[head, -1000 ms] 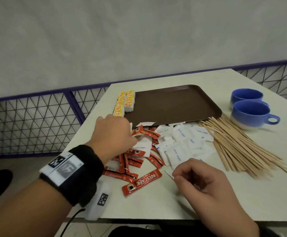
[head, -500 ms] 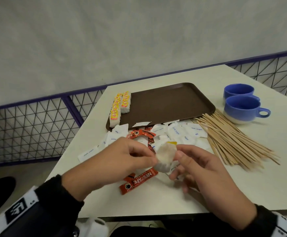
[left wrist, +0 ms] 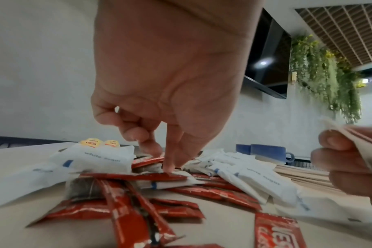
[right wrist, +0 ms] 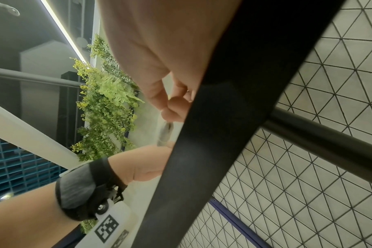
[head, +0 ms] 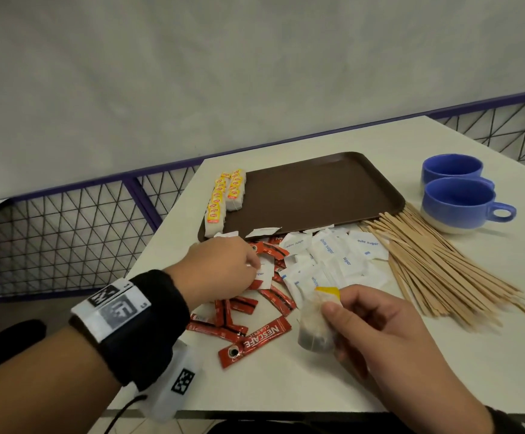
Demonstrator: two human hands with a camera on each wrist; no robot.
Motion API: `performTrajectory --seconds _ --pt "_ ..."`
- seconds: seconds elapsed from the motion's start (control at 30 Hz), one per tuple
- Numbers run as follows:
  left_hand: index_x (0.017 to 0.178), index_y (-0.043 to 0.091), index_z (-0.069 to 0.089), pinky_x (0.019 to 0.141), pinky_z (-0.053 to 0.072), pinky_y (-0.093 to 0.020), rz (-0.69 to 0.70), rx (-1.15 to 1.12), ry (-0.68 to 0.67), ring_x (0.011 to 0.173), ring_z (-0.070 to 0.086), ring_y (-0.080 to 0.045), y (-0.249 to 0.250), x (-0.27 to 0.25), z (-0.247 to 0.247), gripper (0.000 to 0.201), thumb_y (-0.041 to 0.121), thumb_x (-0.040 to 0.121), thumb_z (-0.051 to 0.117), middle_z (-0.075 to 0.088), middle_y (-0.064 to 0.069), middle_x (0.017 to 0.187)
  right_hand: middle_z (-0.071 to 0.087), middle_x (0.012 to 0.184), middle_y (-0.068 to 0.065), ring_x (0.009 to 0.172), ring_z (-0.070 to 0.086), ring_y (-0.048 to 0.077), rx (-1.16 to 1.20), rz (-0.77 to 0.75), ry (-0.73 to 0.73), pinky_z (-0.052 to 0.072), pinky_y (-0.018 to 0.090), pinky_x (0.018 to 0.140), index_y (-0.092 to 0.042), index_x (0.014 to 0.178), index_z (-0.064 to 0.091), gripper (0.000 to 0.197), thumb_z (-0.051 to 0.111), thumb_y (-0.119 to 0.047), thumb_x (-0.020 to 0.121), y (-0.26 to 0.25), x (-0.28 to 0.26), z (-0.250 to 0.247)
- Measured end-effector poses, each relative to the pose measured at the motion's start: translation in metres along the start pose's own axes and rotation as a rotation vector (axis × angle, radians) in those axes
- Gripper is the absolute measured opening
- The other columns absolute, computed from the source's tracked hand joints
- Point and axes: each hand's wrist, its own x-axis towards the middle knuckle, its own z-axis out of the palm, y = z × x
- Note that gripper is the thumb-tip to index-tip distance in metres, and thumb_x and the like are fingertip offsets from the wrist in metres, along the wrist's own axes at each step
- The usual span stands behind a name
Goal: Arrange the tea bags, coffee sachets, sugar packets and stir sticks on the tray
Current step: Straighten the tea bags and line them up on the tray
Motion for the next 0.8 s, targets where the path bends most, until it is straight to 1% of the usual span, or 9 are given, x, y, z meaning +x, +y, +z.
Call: performTrajectory --seconds 0.03,0.1,0.2,0.3,0.43,0.5,0.6,0.67,0.8 --pt "0.125 0.040 0.066 0.099 0.046 -0.039 0.002 0.035 0.015 0.119 0.055 -0.013 0.001 0.003 0.000 0.032 0.034 0.099 0.048 0.061 0.015 0.133 0.051 0.053 0.013 0.044 0.042 0.019 -0.012 -0.010 -0.003 0.033 0.020 0.041 -0.012 0.067 0.069 0.021 0.073 -0.029 0.077 0.000 0.000 0.000" --pt "0.128 0.040 0.063 0.096 0.046 -0.040 -0.001 0.059 0.058 0.113 0.056 -0.016 0.005 0.008 0.000 0.033 0.036 0.099 0.049 0.062 0.011 0.125 0.052 0.052 0.013 0.045 0.043 0.021 -0.047 -0.035 -0.012 0.033 0.022 0.044 -0.012 0.067 0.069 0.023 0.074 -0.032 0.077 0.001 0.000 -0.001" --pt "0.124 0.036 0.064 0.091 0.049 -0.042 -0.025 0.109 0.100 0.104 0.058 -0.018 0.006 0.018 0.003 0.031 0.038 0.098 0.047 0.064 0.007 0.113 0.053 0.053 0.014 0.046 0.045 0.021 -0.075 -0.053 -0.017 0.034 0.025 0.045 -0.009 0.071 0.070 0.030 0.079 -0.036 0.081 0.003 0.001 -0.003" --pt "0.111 0.030 0.065 0.084 0.048 -0.040 -0.081 0.192 0.133 0.091 0.058 -0.017 0.001 0.026 0.007 0.028 0.047 0.097 0.047 0.062 0.006 0.096 0.054 0.051 0.014 0.044 0.046 0.021 -0.083 -0.056 -0.033 0.035 0.023 0.045 -0.010 0.071 0.071 0.027 0.074 -0.036 0.076 0.002 0.001 -0.004" --pt "0.089 0.028 0.065 0.084 0.049 -0.040 -0.180 0.226 0.156 0.078 0.059 -0.013 -0.006 0.033 0.010 0.044 0.068 0.091 0.048 0.062 0.007 0.079 0.054 0.052 0.012 0.043 0.048 0.019 -0.073 -0.057 -0.051 0.035 0.020 0.043 -0.008 0.072 0.071 0.026 0.074 -0.035 0.073 0.002 0.002 -0.005" --pt "0.082 0.027 0.067 0.083 0.052 -0.040 -0.205 0.216 0.176 0.073 0.060 -0.012 -0.009 0.036 0.010 0.049 0.073 0.088 0.050 0.063 0.008 0.073 0.054 0.053 0.010 0.043 0.049 0.018 -0.066 -0.052 -0.058 0.036 0.019 0.043 -0.008 0.073 0.072 0.026 0.076 -0.033 0.074 0.003 0.003 -0.005" --pt "0.082 0.027 0.069 0.084 0.051 -0.041 -0.201 0.219 0.216 0.075 0.061 -0.014 -0.011 0.039 0.009 0.041 0.065 0.089 0.054 0.065 0.007 0.074 0.052 0.053 0.010 0.043 0.048 0.016 -0.038 -0.054 -0.058 0.038 0.018 0.044 -0.003 0.071 0.068 0.029 0.082 -0.027 0.080 0.004 0.003 -0.006" --pt "0.085 0.028 0.071 0.087 0.046 -0.040 -0.193 0.252 0.237 0.079 0.060 -0.016 -0.010 0.037 0.009 0.033 0.057 0.090 0.055 0.066 0.007 0.076 0.051 0.054 0.010 0.044 0.048 0.016 -0.027 -0.048 -0.055 0.038 0.018 0.044 -0.002 0.070 0.065 0.027 0.078 -0.023 0.081 0.004 0.003 -0.005" --pt "0.075 0.026 0.068 0.081 0.040 -0.038 -0.172 0.279 0.277 0.074 0.057 -0.015 -0.007 0.030 0.007 0.034 0.051 0.091 0.052 0.062 0.006 0.069 0.054 0.052 0.005 0.044 0.047 0.015 -0.017 -0.041 -0.065 0.037 0.020 0.044 -0.010 0.067 0.069 0.020 0.073 -0.027 0.078 -0.001 0.001 -0.003"
